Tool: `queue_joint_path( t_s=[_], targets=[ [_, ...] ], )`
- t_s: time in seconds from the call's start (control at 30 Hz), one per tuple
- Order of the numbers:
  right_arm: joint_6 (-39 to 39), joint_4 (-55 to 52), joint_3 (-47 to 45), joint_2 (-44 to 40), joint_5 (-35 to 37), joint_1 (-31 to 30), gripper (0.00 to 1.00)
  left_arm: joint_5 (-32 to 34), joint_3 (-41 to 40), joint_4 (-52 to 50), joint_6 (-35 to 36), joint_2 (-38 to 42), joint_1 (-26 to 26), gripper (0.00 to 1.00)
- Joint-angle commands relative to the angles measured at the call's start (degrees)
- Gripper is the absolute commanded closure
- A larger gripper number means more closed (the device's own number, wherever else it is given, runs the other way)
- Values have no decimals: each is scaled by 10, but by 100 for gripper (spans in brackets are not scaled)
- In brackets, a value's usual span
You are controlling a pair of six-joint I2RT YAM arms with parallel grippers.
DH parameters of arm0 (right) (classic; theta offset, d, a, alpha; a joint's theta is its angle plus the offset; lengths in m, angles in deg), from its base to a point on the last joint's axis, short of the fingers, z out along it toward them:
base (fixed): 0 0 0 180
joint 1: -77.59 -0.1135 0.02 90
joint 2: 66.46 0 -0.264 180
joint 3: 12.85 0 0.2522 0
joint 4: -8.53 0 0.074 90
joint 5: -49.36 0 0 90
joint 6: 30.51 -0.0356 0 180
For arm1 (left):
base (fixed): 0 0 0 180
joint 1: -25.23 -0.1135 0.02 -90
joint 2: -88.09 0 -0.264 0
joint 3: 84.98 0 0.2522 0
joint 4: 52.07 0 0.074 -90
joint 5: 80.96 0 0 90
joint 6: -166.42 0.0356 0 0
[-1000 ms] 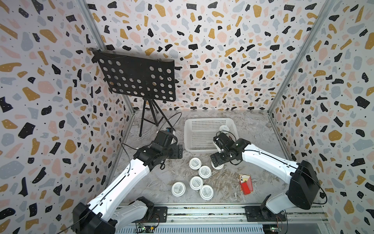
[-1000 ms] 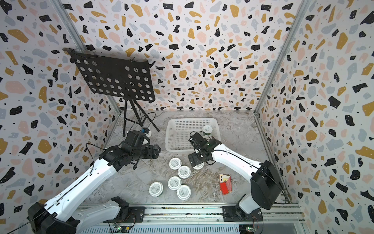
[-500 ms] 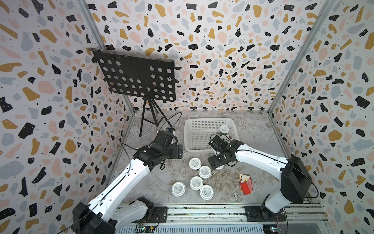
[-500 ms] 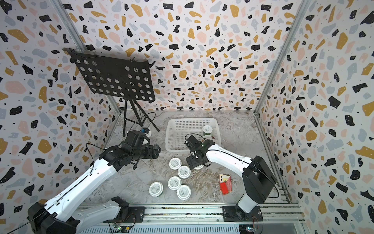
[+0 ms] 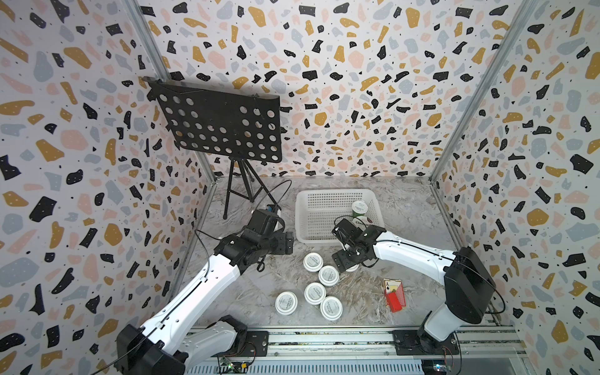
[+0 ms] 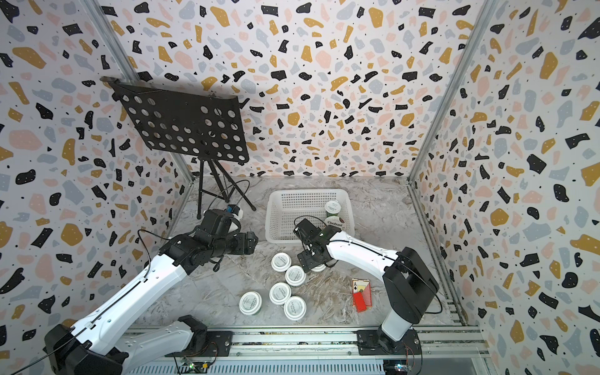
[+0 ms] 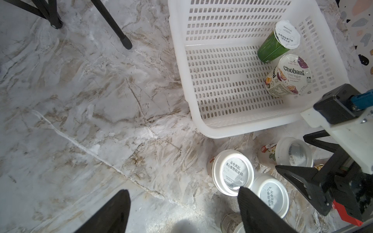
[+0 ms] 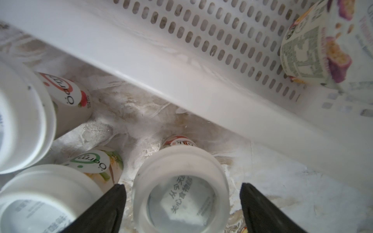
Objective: Put the yogurt in the basket
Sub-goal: Pick up the yogurt from the center of the board.
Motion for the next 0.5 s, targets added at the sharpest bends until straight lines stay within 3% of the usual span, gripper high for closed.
queue_joint_path(
  t_s=[0.0, 0.47],
  targets=[
    [5, 3, -8, -3, 11, -3, 9, -2, -6, 7, 4, 3, -3, 13],
    [1, 23, -30, 14, 9, -7, 10, -2, -7, 7, 4, 2, -3, 13]
  ],
)
